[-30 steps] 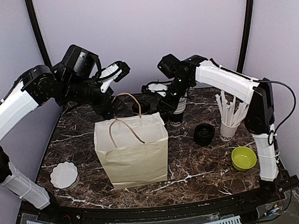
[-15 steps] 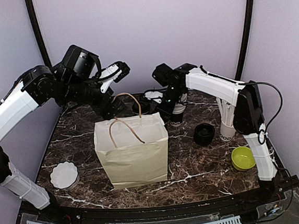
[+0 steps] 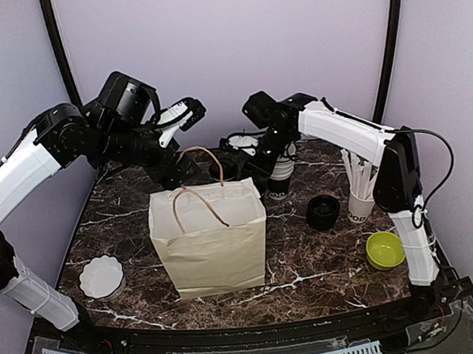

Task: Pack the takeout coffee

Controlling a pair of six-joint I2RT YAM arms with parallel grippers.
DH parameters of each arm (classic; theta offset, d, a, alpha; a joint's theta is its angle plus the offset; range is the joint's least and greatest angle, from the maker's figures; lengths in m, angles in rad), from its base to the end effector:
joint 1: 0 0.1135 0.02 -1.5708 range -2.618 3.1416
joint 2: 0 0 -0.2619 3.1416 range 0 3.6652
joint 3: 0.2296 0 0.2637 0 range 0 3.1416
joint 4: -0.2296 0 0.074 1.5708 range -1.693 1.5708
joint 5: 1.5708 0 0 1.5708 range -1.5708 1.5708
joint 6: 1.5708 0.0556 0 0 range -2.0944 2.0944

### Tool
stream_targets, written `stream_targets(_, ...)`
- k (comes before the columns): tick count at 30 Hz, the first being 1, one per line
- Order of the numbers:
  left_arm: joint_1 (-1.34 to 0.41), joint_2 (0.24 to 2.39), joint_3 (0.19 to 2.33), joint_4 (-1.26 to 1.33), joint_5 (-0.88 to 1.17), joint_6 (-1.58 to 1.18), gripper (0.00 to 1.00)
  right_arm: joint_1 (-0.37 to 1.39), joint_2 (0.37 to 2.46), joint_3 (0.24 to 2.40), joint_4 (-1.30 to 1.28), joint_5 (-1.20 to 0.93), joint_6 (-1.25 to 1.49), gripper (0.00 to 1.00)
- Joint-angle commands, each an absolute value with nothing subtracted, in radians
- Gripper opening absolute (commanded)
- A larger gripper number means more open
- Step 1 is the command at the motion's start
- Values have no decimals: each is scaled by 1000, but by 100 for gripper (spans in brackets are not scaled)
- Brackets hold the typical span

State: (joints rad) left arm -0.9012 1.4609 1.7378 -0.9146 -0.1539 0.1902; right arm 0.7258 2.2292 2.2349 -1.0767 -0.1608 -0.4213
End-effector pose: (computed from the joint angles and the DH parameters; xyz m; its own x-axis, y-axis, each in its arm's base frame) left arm 0.2087 -0.2499 0.4250 -0.2308 0.5926 -0.7717 0.7556 0.6088 0.2415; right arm 0.3669 0.3375 0.2690 -0.3077 -0.8127 -0.4948 -0.9187 0.3891 -0.0678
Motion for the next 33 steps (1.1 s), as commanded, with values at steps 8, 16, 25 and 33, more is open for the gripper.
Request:
stream_targets(8, -898, 1431, 1749, -933, -153, 197, 84, 733, 2273, 2283, -1054, -97, -419, 77)
stream_targets(16, -899, 1434, 1738, -931, -151, 196, 84, 733, 2285, 2249, -1078, -113, -413, 78)
stream_targets(25, -899, 1439, 1745, -934, -153, 199, 84, 733, 2301, 2245, -1104, -147, -402, 52)
stream_targets(33, -899, 1434, 1763, -949, -154, 196, 84, 734, 2222, 2212, -1077, -134, -397, 53)
